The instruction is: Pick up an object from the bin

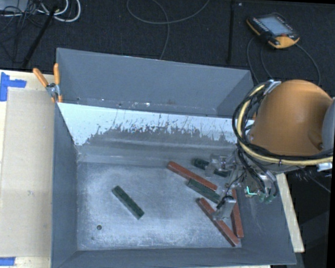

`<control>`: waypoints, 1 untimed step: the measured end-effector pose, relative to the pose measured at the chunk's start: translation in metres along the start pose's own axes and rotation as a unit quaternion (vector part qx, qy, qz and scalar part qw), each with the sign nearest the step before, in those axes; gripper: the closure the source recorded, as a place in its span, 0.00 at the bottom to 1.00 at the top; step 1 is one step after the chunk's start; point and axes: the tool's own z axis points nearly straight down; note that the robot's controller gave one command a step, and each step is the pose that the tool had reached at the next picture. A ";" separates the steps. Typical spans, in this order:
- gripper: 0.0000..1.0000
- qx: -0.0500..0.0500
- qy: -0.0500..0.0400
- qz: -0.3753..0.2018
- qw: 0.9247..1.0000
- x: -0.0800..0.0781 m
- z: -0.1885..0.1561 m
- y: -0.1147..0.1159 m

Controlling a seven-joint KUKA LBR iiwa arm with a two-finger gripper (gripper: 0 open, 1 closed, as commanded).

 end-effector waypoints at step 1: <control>0.00 0.000 -0.004 0.000 1.000 -0.001 -0.004 0.000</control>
Offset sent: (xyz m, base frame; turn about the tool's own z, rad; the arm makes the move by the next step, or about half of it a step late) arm 0.0567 -0.0064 -0.0988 0.1926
